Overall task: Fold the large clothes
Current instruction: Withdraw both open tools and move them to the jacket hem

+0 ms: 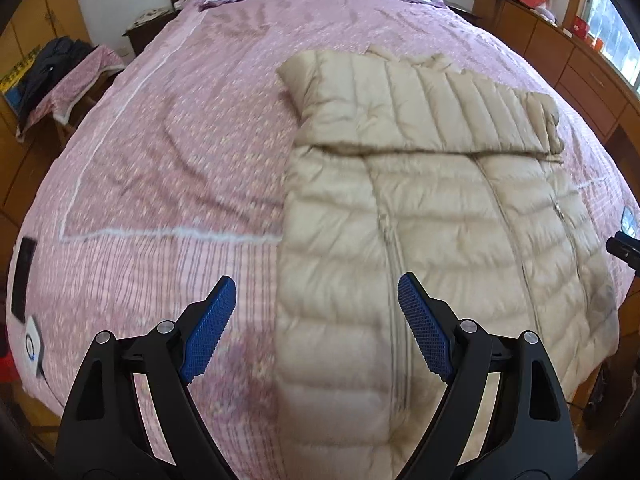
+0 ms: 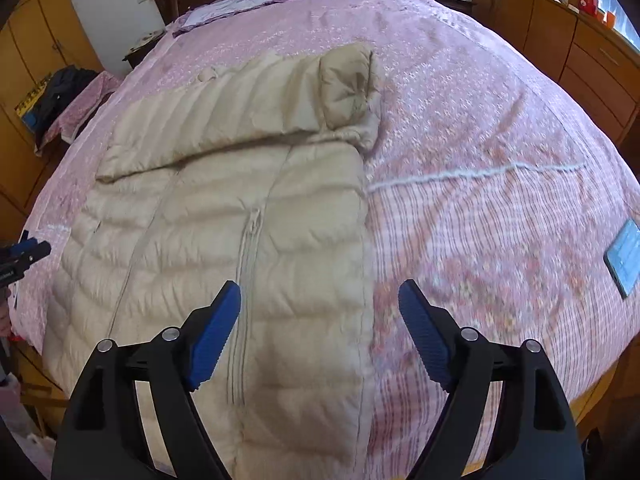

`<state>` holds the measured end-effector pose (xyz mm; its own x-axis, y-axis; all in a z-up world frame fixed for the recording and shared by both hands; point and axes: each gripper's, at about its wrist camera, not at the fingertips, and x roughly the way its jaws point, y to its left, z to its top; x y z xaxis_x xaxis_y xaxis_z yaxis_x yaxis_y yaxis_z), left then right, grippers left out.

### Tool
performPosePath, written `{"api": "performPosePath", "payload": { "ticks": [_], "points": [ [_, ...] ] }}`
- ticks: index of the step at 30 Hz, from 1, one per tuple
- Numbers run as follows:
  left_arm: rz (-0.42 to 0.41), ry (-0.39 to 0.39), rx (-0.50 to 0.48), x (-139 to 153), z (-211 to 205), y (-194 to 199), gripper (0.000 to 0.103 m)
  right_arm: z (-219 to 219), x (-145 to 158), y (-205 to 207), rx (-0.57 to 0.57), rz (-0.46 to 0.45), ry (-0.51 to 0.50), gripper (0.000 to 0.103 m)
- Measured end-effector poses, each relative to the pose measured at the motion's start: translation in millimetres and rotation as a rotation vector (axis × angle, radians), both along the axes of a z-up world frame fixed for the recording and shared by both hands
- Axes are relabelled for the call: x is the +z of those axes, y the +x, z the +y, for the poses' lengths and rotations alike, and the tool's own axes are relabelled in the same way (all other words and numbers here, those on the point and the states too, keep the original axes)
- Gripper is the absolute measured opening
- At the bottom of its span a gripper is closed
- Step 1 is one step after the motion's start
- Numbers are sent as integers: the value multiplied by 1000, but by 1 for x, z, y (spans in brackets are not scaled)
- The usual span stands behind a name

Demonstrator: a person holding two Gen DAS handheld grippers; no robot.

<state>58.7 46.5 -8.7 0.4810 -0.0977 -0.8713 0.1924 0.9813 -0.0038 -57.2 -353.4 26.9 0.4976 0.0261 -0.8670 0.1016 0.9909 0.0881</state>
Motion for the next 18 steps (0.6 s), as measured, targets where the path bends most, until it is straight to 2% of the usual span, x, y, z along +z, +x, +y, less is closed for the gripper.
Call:
{"api": "performPosePath", "payload": {
  "ticks": [9, 18],
  "points": [
    [22, -20, 51, -11, 23, -36, 83, 1, -8, -32, -32, -1, -12, 83],
    [47, -8, 98, -22, 42, -53, 83, 1, -18, -47, -50, 19, -24, 85]
  ]
}}
